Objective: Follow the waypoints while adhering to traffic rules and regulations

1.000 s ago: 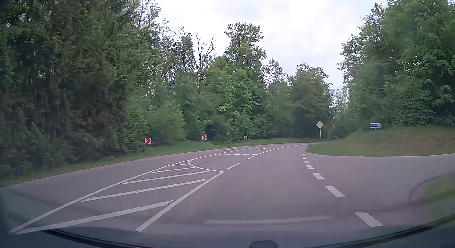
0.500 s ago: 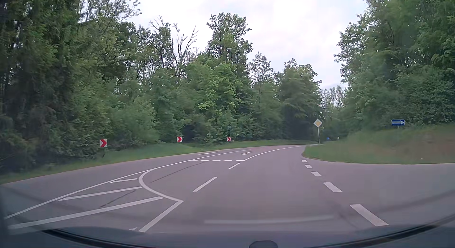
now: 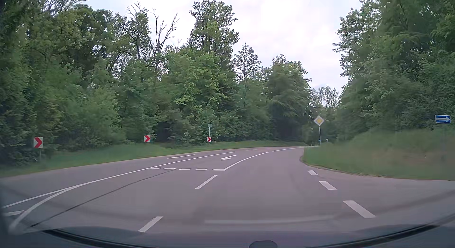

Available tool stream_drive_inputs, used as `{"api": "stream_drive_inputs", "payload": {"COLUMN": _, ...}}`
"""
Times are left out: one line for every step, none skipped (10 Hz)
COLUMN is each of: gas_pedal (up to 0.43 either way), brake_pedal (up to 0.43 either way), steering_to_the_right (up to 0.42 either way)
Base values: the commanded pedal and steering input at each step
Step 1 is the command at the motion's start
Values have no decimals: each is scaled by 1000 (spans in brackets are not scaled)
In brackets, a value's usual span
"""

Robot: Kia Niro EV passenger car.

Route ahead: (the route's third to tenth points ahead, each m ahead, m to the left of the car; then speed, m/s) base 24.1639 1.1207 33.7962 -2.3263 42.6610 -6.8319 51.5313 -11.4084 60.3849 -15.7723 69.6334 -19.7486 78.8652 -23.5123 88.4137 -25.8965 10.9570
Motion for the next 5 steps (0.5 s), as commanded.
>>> {"api": "stream_drive_inputs", "payload": {"gas_pedal": 138, "brake_pedal": 0, "steering_to_the_right": 50}}
{"api": "stream_drive_inputs", "payload": {"gas_pedal": 138, "brake_pedal": 0, "steering_to_the_right": 50}}
{"api": "stream_drive_inputs", "payload": {"gas_pedal": 157, "brake_pedal": 0, "steering_to_the_right": 48}}
{"api": "stream_drive_inputs", "payload": {"gas_pedal": 169, "brake_pedal": 0, "steering_to_the_right": 46}}
{"api": "stream_drive_inputs", "payload": {"gas_pedal": 157, "brake_pedal": 0, "steering_to_the_right": 45}}
